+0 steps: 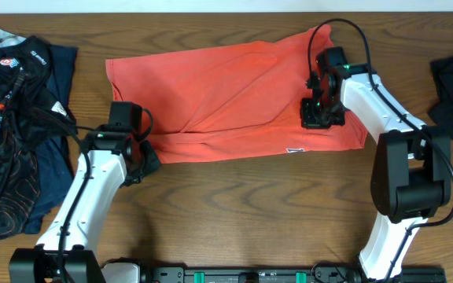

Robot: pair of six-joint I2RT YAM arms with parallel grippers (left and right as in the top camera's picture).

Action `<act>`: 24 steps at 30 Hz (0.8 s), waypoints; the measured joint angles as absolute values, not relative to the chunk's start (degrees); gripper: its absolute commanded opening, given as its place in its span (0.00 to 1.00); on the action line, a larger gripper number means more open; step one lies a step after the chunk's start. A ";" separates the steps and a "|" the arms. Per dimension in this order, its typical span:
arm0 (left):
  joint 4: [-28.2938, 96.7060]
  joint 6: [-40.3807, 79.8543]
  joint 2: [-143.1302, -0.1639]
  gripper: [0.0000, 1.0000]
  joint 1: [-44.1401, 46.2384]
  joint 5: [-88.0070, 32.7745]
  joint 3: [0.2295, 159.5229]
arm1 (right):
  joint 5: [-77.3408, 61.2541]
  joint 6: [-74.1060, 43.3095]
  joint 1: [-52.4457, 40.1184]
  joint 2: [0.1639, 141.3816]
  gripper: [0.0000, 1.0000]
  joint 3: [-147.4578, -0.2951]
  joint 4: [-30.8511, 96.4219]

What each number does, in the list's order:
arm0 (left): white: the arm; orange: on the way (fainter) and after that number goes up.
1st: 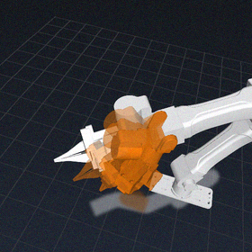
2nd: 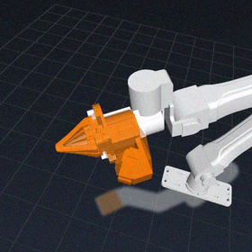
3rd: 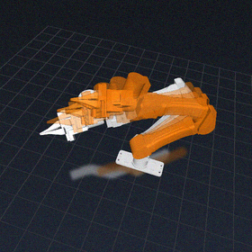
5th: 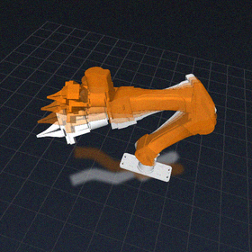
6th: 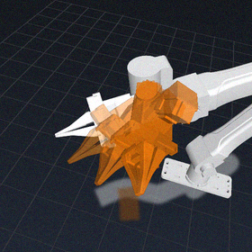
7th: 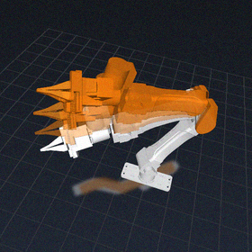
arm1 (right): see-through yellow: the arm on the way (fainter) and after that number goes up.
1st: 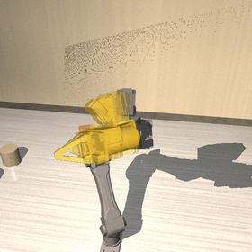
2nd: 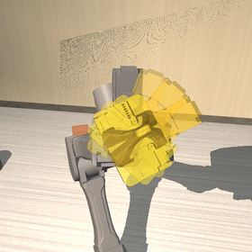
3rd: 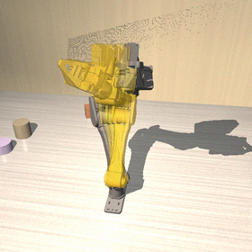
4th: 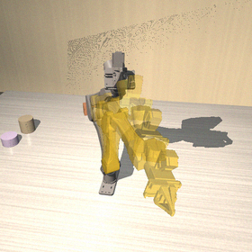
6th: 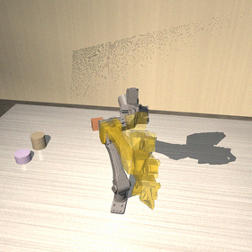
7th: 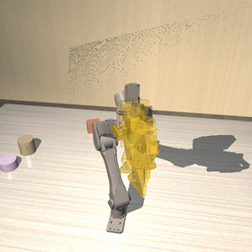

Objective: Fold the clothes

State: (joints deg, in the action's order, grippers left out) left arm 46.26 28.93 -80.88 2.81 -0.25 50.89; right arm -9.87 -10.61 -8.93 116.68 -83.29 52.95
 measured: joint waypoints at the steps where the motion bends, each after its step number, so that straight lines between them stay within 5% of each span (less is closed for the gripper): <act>1: 46.13 28.95 -80.88 0.37 2.81 -0.36 50.68 | -10.33 -10.79 -8.58 116.68 0.01 -82.83 52.73; 24: 29.26 30.59 -93.36 0.66 1.32 -1.15 46.54 | -15.84 -11.44 -5.41 116.38 0.02 -75.88 48.99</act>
State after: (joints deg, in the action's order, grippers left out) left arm 29.26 30.59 -93.36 1.32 -1.15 46.54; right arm -15.84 -11.44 -5.41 116.38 -75.88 48.99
